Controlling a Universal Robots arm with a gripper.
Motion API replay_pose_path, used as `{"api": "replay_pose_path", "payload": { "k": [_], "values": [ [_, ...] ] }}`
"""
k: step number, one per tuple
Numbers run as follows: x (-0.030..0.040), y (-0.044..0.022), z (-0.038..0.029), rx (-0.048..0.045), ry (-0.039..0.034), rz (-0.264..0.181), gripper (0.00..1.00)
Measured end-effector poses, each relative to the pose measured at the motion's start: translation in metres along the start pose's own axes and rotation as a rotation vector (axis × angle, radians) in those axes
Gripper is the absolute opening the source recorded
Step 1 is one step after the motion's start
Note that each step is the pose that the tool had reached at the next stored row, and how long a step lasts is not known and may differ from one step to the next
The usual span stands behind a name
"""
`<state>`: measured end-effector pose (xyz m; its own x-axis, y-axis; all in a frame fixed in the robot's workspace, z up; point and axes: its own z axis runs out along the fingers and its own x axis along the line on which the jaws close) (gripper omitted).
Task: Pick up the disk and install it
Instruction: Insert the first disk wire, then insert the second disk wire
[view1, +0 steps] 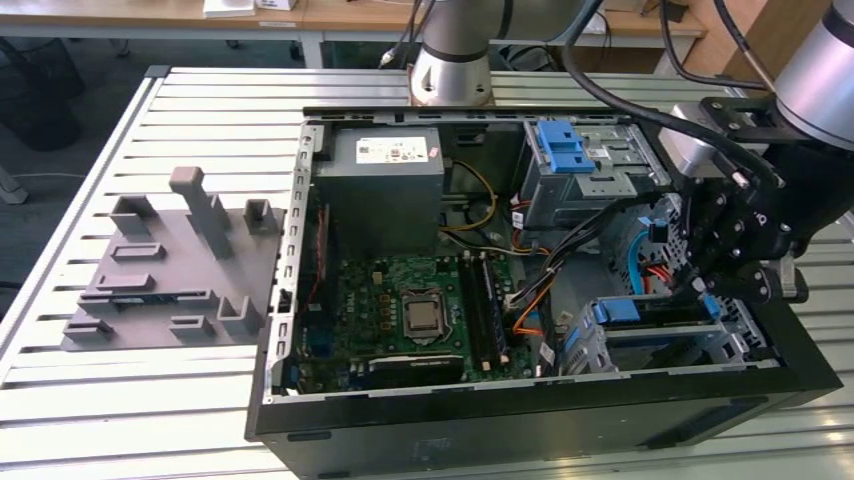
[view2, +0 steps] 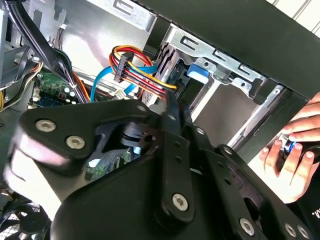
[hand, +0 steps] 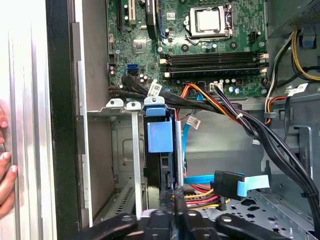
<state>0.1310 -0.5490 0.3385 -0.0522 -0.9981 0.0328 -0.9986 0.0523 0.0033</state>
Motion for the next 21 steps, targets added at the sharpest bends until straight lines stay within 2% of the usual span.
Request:
{"api": "replay_pose_path", "payload": {
  "k": [1,2,16,21],
  "values": [
    [0.0000,0.0000,-0.0001,0.0000,0.0002,0.000,0.16],
    [0.0000,0.0000,-0.0002,0.0000,0.0003,0.000,0.11],
    [0.0000,0.0001,-0.0005,0.0000,0.0003,0.000,0.11],
    [0.0002,0.0038,-0.0005,0.0002,0.0004,0.000,0.11]
  ]
}}
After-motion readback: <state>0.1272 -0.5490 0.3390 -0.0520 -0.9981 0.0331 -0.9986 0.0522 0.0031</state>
